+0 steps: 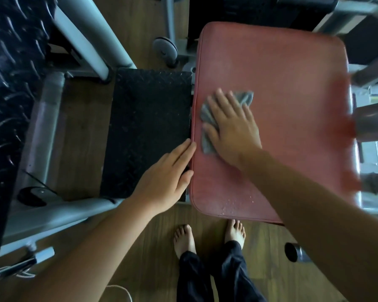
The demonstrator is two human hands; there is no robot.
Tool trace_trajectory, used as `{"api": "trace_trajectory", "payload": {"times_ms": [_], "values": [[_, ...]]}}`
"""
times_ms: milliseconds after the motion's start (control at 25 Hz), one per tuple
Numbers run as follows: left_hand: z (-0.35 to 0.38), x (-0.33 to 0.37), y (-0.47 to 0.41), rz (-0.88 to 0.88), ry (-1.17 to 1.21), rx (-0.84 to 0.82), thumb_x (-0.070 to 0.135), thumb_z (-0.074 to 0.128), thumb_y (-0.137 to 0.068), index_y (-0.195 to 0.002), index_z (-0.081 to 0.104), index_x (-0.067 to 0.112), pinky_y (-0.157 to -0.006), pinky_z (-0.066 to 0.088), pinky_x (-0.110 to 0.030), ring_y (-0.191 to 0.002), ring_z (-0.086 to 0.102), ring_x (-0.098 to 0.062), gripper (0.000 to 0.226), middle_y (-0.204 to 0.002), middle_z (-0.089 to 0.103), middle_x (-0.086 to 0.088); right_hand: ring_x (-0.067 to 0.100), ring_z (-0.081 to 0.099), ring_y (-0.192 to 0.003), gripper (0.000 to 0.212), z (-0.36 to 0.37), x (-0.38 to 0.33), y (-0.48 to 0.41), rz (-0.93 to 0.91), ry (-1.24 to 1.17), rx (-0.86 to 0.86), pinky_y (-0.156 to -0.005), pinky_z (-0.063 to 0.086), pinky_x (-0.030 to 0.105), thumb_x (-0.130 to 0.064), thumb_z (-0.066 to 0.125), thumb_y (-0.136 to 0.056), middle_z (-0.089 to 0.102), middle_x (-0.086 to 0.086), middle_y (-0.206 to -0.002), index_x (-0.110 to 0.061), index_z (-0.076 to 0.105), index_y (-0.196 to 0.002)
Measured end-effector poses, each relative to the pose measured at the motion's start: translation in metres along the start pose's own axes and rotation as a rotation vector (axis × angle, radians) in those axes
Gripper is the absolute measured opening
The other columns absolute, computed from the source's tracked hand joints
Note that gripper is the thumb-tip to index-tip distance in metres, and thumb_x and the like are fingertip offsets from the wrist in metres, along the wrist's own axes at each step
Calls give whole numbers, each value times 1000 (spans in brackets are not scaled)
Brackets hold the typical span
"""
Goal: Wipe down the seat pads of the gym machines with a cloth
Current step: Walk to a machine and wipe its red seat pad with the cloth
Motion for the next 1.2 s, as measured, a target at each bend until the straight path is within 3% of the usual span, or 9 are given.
{"api": "trace_trajectory", "payload": {"times_ms": [120,280,480,680,760,880,960,1080,1200], "values": [[0,-1,2,1,3,-2,49,28,-107,-165,11,28,-99,54,-42,-140,44,-21,64,-171,8,12,22,1,-157,66,5,-10,11,106,-11,36,-126,12,51,-54,22,-105,6,2,-170,-22,13,-162],[-2,1,4,-30,43,-42,46,33,-108,-165,9,29,-109,47,-40,-147,36,-19,64,-171,5,13,20,-2,-157,65,23,-40,119,-14,-19,-53,-126,13,50,-53,28,-106,5,0,-170,-21,15,-162],[0,-2,2,-18,-18,-33,48,30,-106,-164,5,28,-105,51,-43,-147,37,-20,66,-171,6,11,19,-1,-157,65,2,-13,18,121,-50,1,-127,9,48,-54,24,-105,4,-1,-170,-24,13,-162],[3,0,2,-39,41,-56,49,28,-106,-164,3,31,-116,38,-46,-152,29,-22,65,-172,4,11,17,-3,-157,66,23,-40,145,66,-104,-40,-127,6,45,-53,33,-104,6,-2,-170,-24,17,-162],[2,-1,2,-40,36,-63,49,28,-106,-164,3,31,-114,42,-48,-152,31,-24,66,-172,4,11,18,1,-157,64,24,-14,120,74,-85,-36,-127,11,47,-53,32,-105,9,-3,-170,-27,17,-161],[1,-1,2,-35,0,-51,48,30,-106,-164,3,31,-108,49,-50,-150,35,-27,66,-172,6,11,20,2,-157,64,5,26,46,275,-88,9,-126,11,48,-53,24,-105,6,-1,-170,-25,12,-162],[1,1,2,-53,17,-49,47,32,-106,-164,3,32,-107,49,-48,-150,34,-26,66,-171,5,13,21,1,-157,66,11,21,67,318,-86,35,-127,11,48,-51,25,-105,5,2,-170,-21,12,-162],[2,2,2,-53,50,-55,45,33,-107,-164,2,32,-110,47,-47,-152,31,-24,66,-171,4,13,19,-3,-157,66,24,-22,166,220,-100,-27,-127,9,47,-49,30,-105,3,0,-170,-20,12,-162],[3,0,2,-28,58,-50,45,32,-107,-165,3,30,-105,51,-45,-148,35,-22,66,-172,5,12,21,2,-157,65,23,-5,124,142,-87,-19,-126,13,48,-49,31,-105,8,1,-170,-22,16,-162]]}}
Point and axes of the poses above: each hand's wrist, its own y-axis away from the middle knuckle, its own z-axis out of the palm, x = y × z, the point moved 4 cm from there along -y, towards the middle knuckle
